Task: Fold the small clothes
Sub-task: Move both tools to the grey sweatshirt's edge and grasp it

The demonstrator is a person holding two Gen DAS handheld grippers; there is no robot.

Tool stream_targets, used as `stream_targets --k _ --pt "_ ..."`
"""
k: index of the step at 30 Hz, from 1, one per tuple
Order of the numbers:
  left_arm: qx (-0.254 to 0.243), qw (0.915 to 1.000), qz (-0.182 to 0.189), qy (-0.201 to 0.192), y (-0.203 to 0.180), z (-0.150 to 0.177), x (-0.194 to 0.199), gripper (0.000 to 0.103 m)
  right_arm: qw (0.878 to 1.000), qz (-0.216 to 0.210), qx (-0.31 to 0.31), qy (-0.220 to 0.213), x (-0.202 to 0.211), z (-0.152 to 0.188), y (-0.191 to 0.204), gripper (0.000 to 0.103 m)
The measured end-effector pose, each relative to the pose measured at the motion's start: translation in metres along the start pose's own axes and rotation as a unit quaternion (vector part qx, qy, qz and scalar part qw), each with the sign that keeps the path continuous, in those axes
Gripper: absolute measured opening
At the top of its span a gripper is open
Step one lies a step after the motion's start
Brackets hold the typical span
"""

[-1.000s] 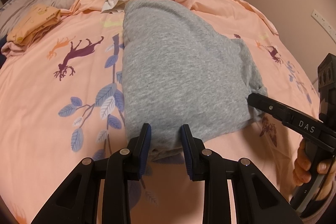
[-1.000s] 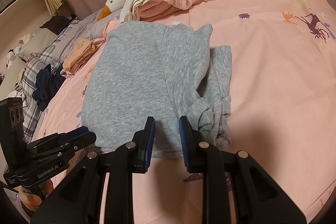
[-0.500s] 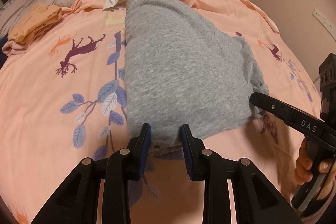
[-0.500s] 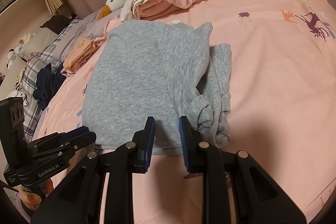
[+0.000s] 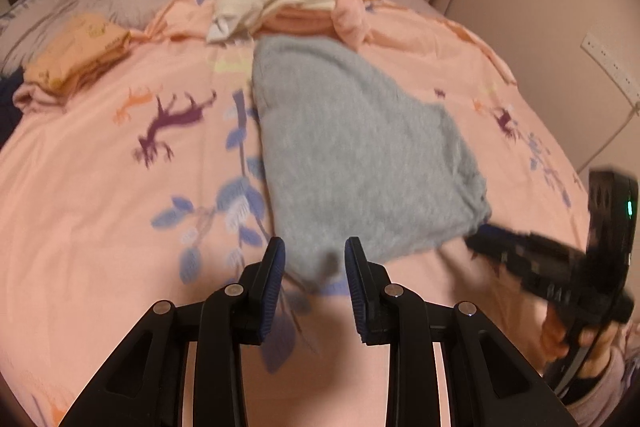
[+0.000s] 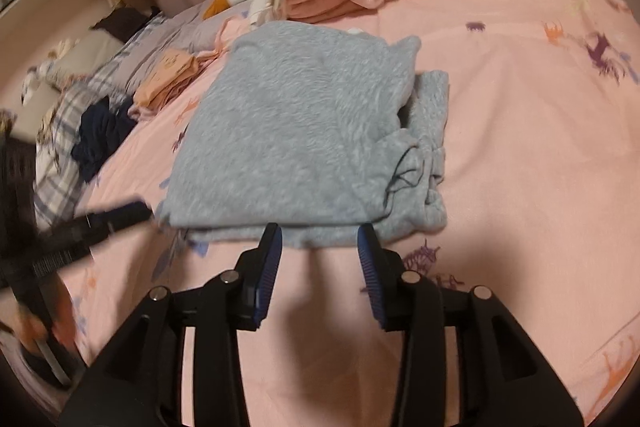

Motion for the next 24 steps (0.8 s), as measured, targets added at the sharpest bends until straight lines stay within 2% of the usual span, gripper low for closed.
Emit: stream_targets --k 6,8,11,12,14,18,21,22,24 --pt "-0.006 0.9999 0.008 -0.011 -0.003 -0.041 -0.019 0.028 0.999 -0.02 0.024 -0.035 0.008 -0.008 0.009 0.04" --pt "-0.001 0.9996 0.029 -0.008 -0.003 -0.06 -0.033 0.028 0.999 -0.024 0.024 -0.043 0.002 -0.018 0.013 0.04" --pt "0.024 0.9982 0.055 -0.003 0.002 -0.088 -0.053 0.028 0.998 -0.028 0.023 -0.052 -0.011 -0.031 0.019 0.034" --pt "0.027 0.9979 0.058 0.0 0.002 -0.096 -0.059 0.028 0.998 -0.029 0.02 -0.051 -0.015 -0.035 0.019 0.029" --pt "0.04 0.9974 0.059 0.011 0.007 -0.11 -0.076 0.028 0.998 -0.03 0.012 -0.046 -0.027 -0.042 0.02 0.027" --pt "0.044 0.9968 0.056 0.037 0.013 -0.128 -0.106 0.028 0.999 -0.035 0.003 -0.024 -0.046 -0.041 0.018 0.027" --pt "0.057 0.9953 0.036 0.07 0.021 -0.131 -0.133 0.028 0.999 -0.035 0.006 -0.017 -0.051 -0.036 0.017 0.025" --pt "0.067 0.9937 0.038 0.081 0.025 -0.129 -0.141 0.028 0.999 -0.038 0.005 -0.016 -0.052 -0.035 0.016 0.024" --pt "0.084 0.9923 0.053 0.075 0.031 -0.127 -0.144 0.028 0.999 -0.044 0.002 -0.013 -0.053 -0.034 0.013 0.024"
Point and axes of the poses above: each gripper's, at about its wrist camera, not at the fingertips, and x roughly against the way its jaws point, y to its left, z to its underside, the point moved 2 cm from there along -x, roughly the way its jaws point, and after that the axes turned 8 degrees about z, right-handed, at the moved point
